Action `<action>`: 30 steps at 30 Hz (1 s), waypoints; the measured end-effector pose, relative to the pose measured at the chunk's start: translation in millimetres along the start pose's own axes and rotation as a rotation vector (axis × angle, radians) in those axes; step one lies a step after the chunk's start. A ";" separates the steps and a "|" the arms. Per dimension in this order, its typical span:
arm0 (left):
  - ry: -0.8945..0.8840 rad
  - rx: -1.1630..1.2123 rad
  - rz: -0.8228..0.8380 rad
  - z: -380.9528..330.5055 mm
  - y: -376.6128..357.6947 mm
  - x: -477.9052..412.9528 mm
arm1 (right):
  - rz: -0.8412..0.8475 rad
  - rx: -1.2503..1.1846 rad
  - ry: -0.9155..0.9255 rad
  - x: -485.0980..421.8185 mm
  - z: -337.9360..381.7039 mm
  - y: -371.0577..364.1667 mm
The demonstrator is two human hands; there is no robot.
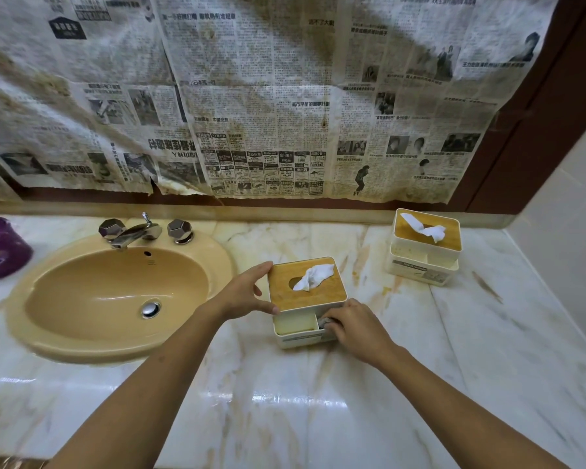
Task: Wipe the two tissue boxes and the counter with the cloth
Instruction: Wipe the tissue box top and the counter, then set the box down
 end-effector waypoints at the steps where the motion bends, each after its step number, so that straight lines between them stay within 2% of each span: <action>1: -0.001 -0.001 0.000 0.4 -0.1 -0.4 | 0.027 -0.032 -0.021 -2.3 2.9 1.3; 4: -0.008 -0.011 0.006 2.1 1.0 -0.9 | 0.077 -0.149 -0.074 -4.9 11.3 2.4; 6: -0.013 -0.018 0.019 2.7 2.4 -2.0 | 0.052 -0.265 -0.123 -4.4 11.8 3.8; 10: -0.014 -0.024 0.026 3.5 2.9 -3.4 | -0.114 -0.426 -0.158 4.4 15.1 14.8; 13: -0.018 -0.017 0.019 4.8 1.2 -2.2 | -0.229 -0.460 -0.079 14.8 22.1 23.3; 14: -0.019 -0.016 0.018 5.0 0.9 -2.0 | -0.227 -0.420 -0.043 17.0 22.4 22.8; 17: -0.019 -0.016 0.020 5.7 0.6 -2.4 | -0.086 -0.238 0.000 16.0 19.5 15.1; 24: -0.019 -0.015 0.019 4.0 -0.5 -2.5 | 0.123 0.083 -0.025 -2.8 32.1 8.3; 26: -0.021 -0.018 0.023 4.1 0.0 -2.7 | 0.132 0.033 -0.046 -2.8 30.5 6.7; 30: -0.015 -0.024 0.039 6.1 1.1 -3.1 | 0.020 -0.326 -0.194 -0.6 22.3 17.4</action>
Point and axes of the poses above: each hand's wrist, its own x-axis away from the middle knuckle, its own y-axis out of the back of the hand, z = x × y, the point moved 1 cm from there along -x, towards the middle knuckle, and after that the axes turned 6 degrees about -z, right-handed, at the moved point
